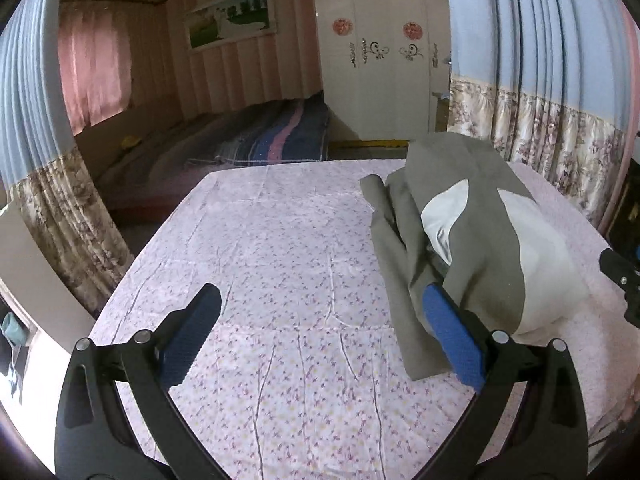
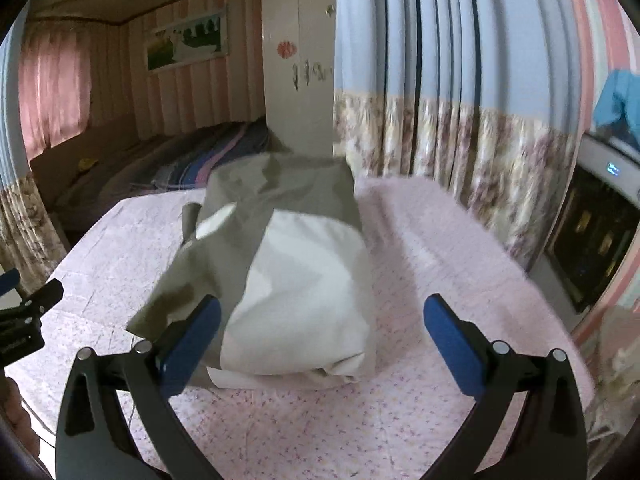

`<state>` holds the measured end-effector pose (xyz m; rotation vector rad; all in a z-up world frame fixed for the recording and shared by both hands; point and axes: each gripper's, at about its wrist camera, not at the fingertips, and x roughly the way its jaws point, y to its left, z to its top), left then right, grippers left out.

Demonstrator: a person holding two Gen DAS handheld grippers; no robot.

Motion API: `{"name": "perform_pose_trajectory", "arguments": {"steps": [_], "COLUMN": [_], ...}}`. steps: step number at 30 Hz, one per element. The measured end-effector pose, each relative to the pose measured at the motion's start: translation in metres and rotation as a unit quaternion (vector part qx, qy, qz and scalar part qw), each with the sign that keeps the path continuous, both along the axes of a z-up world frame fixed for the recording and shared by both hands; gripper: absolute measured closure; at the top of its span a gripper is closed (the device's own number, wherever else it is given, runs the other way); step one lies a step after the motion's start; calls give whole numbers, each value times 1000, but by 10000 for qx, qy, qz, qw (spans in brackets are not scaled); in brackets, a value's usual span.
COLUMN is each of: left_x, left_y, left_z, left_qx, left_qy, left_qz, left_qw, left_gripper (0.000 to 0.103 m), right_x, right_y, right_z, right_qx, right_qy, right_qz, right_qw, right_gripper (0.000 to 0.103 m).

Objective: Fold large clothes

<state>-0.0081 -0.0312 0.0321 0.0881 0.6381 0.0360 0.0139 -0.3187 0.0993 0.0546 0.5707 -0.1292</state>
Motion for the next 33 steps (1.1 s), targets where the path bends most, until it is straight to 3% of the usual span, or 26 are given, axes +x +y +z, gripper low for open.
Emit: {"name": "perform_pose_trajectory", "arguments": {"steps": [7,33], "left_x": [-21,-33], "left_y": [5,12], "left_z": [14,7], "left_qx": [-73,-165], "left_qy": [-169,-28], "left_qz": [64,76], "left_qw": [9998,9998], "left_gripper": [3,3], "right_x": [-15,-17], "right_y": [14,12], "right_z": [20,14], "right_qx": [31,-228], "right_qy": [-239,-153], "right_qz": [116,-264], "right_qw": [9996,9993], "right_gripper": [1,1]}}
